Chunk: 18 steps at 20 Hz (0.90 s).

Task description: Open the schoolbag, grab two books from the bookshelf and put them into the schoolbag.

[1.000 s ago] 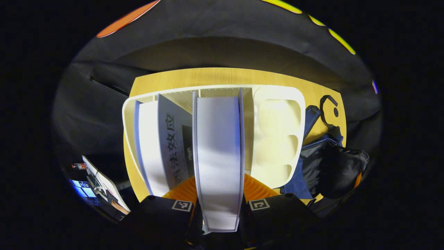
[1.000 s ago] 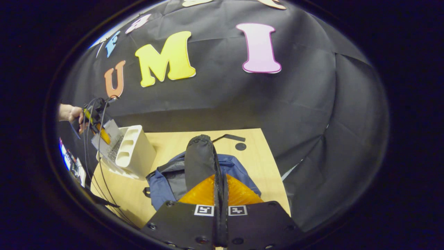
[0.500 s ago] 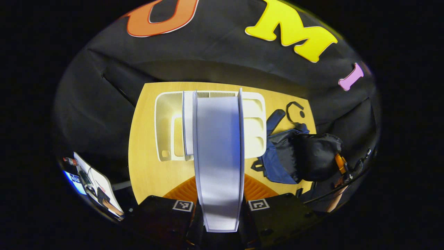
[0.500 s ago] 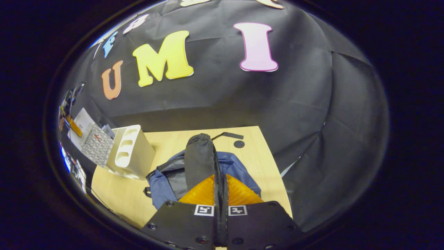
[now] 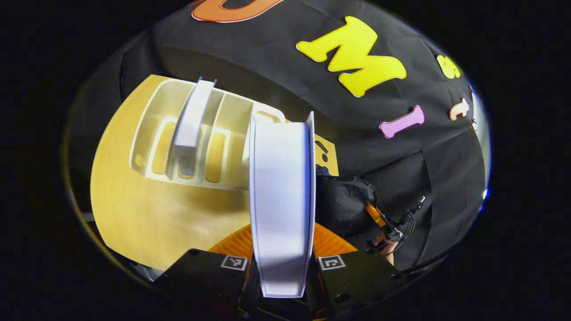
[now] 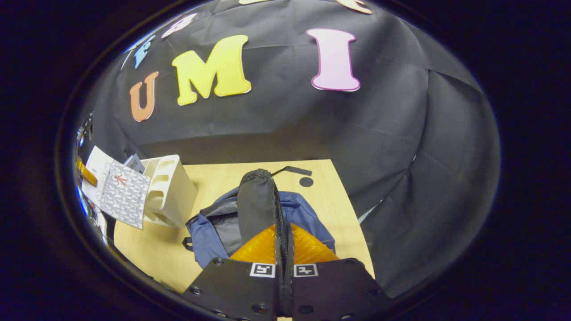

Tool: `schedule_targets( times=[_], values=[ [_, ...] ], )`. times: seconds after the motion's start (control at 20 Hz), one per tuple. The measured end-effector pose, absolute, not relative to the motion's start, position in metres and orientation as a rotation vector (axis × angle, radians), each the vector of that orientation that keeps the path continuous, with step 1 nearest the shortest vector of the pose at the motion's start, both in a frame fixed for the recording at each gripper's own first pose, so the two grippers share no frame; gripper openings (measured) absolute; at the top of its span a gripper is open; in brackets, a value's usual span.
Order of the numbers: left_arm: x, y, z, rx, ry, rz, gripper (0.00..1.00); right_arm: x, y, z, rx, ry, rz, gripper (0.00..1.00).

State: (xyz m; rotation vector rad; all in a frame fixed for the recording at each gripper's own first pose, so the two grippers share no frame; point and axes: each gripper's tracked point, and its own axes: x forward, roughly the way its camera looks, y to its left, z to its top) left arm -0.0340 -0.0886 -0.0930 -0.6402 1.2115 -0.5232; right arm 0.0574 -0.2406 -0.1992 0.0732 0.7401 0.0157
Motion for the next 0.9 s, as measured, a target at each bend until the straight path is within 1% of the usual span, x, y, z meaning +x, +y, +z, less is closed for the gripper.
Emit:
schedule_targets(
  times=[0.05,0.1,0.15,0.2,0.25,0.3,0.45,0.55,0.75,0.9],
  values=[
    [-0.040,-0.108,-0.097,-0.672,1.181,-0.558,0.43,0.056,-0.239,-0.200,0.085,0.741,0.012,0.03],
    [-0.045,-0.128,-0.100,-0.707,1.150,-0.585,0.43,0.057,-0.237,-0.200,0.103,0.741,0.007,0.00],
    [-0.050,-0.146,-0.106,-0.739,1.127,-0.601,0.43,0.057,-0.236,-0.202,0.114,0.745,0.002,0.03],
    [-0.055,-0.164,-0.114,-0.757,1.121,-0.618,0.43,0.057,-0.236,-0.202,0.119,0.747,-0.001,0.03],
    [-0.063,-0.179,-0.124,-0.763,1.120,-0.627,0.48,0.056,-0.236,-0.203,0.119,0.747,-0.005,0.00],
    [-0.066,-0.192,-0.136,-0.759,1.121,-0.631,0.43,0.056,-0.237,-0.202,0.121,0.748,-0.004,0.00],
    [-0.072,-0.234,-0.189,-0.763,1.180,-0.602,0.44,0.058,-0.238,-0.198,0.125,0.751,-0.005,0.00],
    [-0.075,-0.252,-0.214,-0.751,1.209,-0.607,0.43,0.058,-0.239,-0.197,0.129,0.758,-0.008,0.00],
    [-0.075,-0.296,-0.248,-0.790,1.248,-0.632,0.44,0.061,-0.240,-0.196,0.139,0.769,-0.001,0.00],
    [-0.072,-0.323,-0.260,-0.847,1.244,-0.661,0.43,0.065,-0.241,-0.196,0.136,0.775,0.005,0.00]
  ],
)
